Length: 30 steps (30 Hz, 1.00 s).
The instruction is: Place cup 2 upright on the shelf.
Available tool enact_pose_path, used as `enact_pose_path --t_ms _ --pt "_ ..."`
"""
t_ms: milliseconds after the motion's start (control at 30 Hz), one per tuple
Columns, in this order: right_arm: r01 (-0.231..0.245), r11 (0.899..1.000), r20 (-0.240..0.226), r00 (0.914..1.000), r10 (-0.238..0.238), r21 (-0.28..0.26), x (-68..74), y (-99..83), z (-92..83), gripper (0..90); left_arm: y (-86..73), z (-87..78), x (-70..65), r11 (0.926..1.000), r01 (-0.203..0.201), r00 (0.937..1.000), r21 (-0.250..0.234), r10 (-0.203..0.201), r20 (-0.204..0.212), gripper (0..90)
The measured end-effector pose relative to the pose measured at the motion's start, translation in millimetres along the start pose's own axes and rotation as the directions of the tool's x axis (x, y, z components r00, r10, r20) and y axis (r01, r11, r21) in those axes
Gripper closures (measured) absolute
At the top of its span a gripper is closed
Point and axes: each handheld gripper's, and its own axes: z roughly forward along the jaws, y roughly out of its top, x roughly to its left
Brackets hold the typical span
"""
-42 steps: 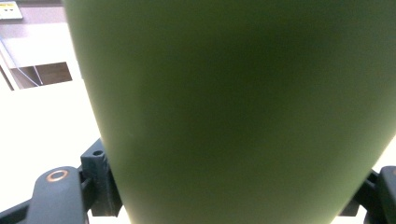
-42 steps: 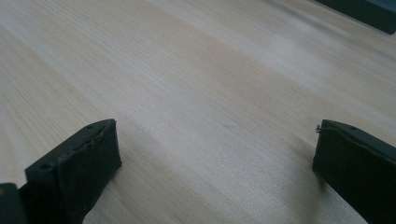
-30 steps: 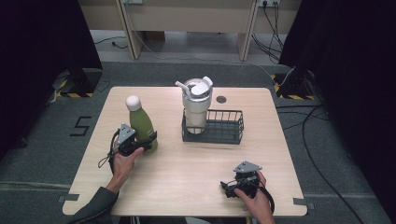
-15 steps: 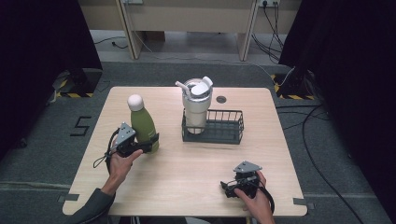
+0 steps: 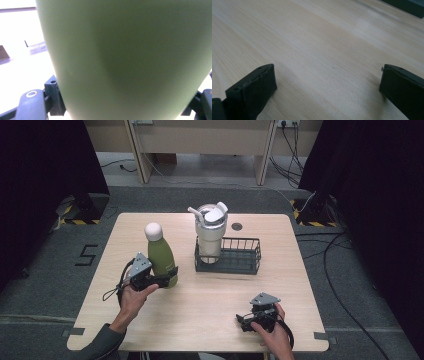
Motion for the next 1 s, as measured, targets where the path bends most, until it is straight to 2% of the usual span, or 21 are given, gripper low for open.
enact_pose_path --t_ms 233,533,867,1000 --pt "0.0 1.0 0.0 1.0 0.0 0.0 0.0 0.0 0.0 0.9 9.4 6.9 -15.8 0.9999 -0.015 0.9986 -0.004 0.015 0.051 20.4" --pt "0.005 1.0 0.0 1.0 -0.005 -0.001 -0.4 0.0 0.1 0.9 17.6 18.4 -29.0 0.9999 -0.014 0.9958 -0.001 0.014 0.091 20.3" --pt "0.005 1.0 0.0 1.0 -0.005 -0.001 -0.4 0.0 0.1 0.9 32.7 31.7 -46.6 0.9997 -0.021 0.9894 -0.011 0.023 0.143 20.4" --pt "0.001 1.0 -0.001 1.0 -0.001 0.0 0.0 -0.1 0.0 0.9 38.7 38.6 -56.2 0.9991 -0.04 0.9859 -0.013 0.042 0.162 20.4"
